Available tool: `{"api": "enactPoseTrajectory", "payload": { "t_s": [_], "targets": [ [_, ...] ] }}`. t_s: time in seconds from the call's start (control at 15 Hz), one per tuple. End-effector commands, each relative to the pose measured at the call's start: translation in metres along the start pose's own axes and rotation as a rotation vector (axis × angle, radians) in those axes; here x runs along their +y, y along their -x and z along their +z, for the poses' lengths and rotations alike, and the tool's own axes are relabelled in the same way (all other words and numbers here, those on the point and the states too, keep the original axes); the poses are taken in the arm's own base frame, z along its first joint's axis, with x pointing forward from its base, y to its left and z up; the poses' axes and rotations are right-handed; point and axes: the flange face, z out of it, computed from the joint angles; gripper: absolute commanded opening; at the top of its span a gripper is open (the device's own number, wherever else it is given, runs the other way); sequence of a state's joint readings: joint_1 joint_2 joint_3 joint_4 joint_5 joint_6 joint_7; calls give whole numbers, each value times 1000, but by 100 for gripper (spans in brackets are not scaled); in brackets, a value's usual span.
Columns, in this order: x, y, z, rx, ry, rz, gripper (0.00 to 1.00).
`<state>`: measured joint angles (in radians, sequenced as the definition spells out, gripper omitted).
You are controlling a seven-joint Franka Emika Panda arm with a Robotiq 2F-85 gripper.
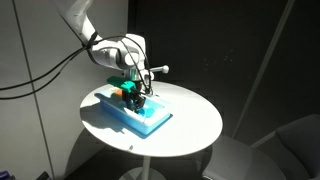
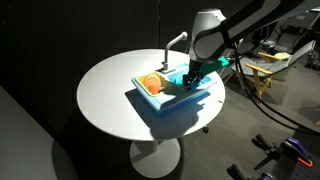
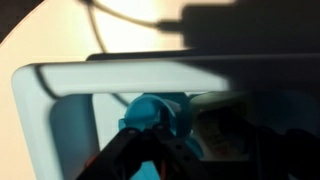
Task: Pick up the blue mug from the sink and put it in the dish rack
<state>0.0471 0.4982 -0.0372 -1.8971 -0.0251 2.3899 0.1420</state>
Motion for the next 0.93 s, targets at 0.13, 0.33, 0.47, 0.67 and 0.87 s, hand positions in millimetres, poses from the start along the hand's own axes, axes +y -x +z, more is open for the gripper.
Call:
{"api": "enactPoseTrajectory", "payload": {
  "t_s": [0.13,0.33,0.47,0.67,0.87],
  "targets": [
    [-3,-3,-5,21,11,-39,10],
    [-3,-1,-10,28,19,-46,0],
    [-4,1,-11,30,19,-49,2],
    [-8,3,-15,36,23,-54,2],
    [-13,7,-21,37,27,-56,2]
  ]
}}
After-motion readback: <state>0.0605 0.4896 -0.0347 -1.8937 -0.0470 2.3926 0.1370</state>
